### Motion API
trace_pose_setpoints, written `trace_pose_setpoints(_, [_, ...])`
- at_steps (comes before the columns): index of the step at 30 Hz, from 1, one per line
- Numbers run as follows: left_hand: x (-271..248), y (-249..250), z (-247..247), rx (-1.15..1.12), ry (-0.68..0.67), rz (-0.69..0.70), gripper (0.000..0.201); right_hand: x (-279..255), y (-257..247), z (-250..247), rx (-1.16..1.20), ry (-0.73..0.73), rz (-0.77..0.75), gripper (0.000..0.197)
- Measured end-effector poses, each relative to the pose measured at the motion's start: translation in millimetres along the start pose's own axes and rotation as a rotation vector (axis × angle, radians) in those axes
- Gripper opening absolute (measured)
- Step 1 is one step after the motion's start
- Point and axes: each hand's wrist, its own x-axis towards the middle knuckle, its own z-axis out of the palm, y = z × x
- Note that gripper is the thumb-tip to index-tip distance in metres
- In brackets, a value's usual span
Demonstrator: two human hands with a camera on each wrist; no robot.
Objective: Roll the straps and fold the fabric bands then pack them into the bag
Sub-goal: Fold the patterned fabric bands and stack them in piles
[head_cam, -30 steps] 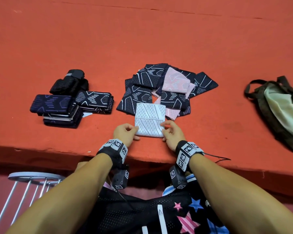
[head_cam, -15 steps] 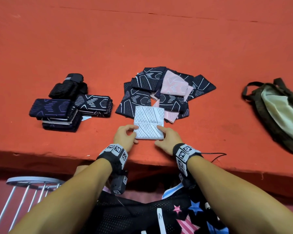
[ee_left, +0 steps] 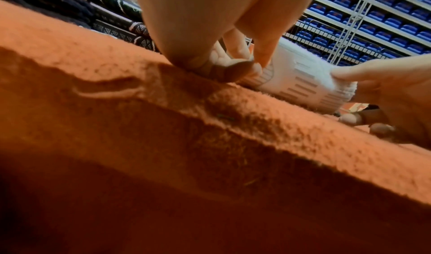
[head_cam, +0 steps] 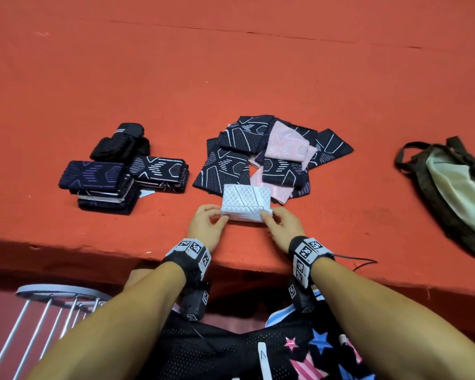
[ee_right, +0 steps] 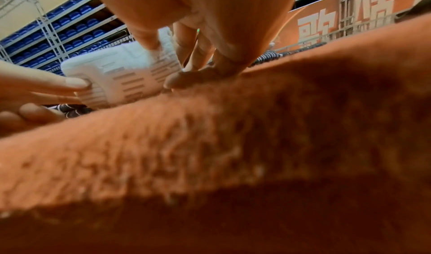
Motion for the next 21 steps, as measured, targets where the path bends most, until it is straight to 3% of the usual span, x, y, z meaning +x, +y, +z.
trace_pose_setpoints(4, [-4.2,-0.3,-2.0,-0.101,0.069,-0.063,0.011,-4.8,-0.5,1.6,0.033,-0.014,0.031,0.016])
trace_pose_setpoints(8, [-5.3,2.2,-4.0,-0.109,0.018,-0.076,0.018,-0.2,7.7,6.5,0.087,-0.004,0.071,0.027])
trace_pose_setpoints(12, [-0.6,-3.2,-4.3,-0.142,-0.031,-0.09,0.017,2.0,3.7,9.4,0.07,0.029,0.109,0.015])
trace_pose_setpoints(21, [12.2,-4.6,2.5,-0.06,0.029,-0.149,0.01,12.3,-2.2,8.3,-0.014,0.09,0.21,0.021])
